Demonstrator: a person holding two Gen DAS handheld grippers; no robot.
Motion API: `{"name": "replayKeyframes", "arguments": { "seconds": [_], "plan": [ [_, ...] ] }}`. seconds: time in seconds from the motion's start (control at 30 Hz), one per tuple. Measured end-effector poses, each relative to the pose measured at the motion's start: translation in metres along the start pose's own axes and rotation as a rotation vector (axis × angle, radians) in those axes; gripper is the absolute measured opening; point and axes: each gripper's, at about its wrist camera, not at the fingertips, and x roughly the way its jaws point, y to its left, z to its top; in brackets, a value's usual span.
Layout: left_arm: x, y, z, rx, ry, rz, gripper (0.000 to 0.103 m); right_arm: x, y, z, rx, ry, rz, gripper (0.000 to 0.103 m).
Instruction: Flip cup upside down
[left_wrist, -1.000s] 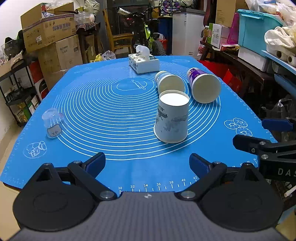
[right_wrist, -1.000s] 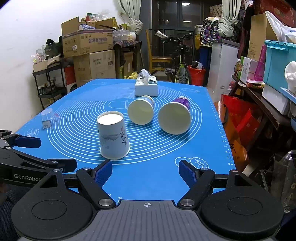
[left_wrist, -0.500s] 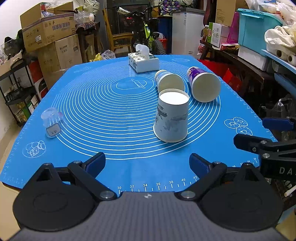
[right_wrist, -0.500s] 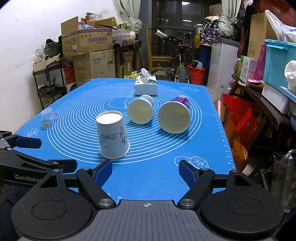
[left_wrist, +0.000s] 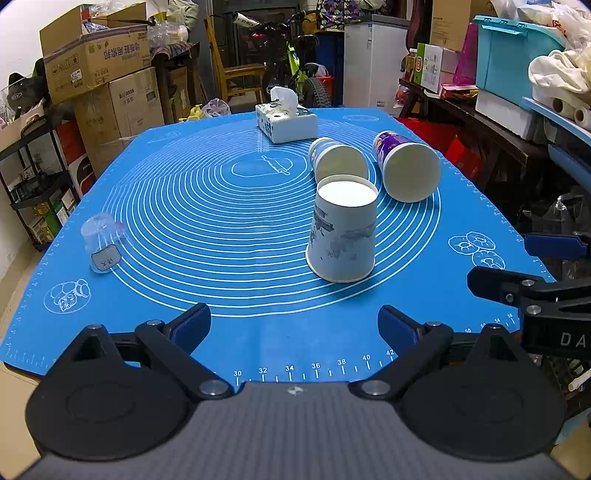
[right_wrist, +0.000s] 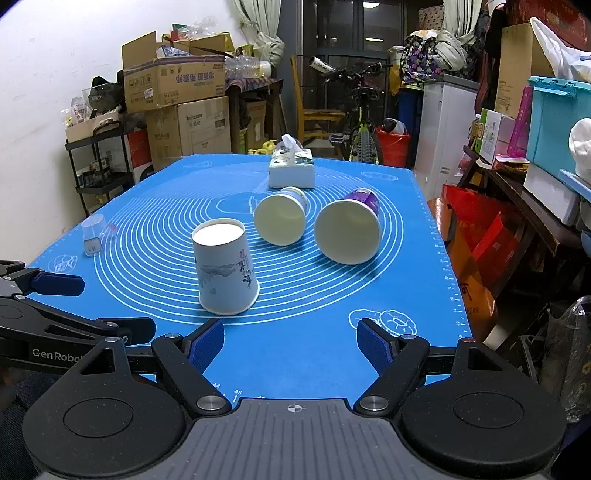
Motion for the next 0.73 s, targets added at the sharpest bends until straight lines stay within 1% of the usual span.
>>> {"name": "replayKeyframes", "arguments": {
  "seconds": [0.3, 0.53, 0.67, 0.73],
  "plan": [
    [0.007, -0.004, -0.004, 0.009, 0.003, 0.003, 0.096, 0.006, -0.002, -0.006, 0.011, 0.007, 0.005, 0.082],
    [0.011, -0.005, -0.001, 0.012, 0.009, 0.001, 0.096, 0.009, -0.007, -0.005, 0.023, 0.007, 0.009, 0.082],
    [0.013, -0.007, -0.001, 0.025, 0.005, 0.018, 0.096, 0.01, -0.009, -0.005, 0.03, 0.009, 0.009, 0.082],
    [0.014, -0.007, -0.002, 0.024, 0.012, 0.015, 0.096, 0.011, -0.011, -0.004, 0.031, 0.01, 0.01, 0.082]
  ]
}}
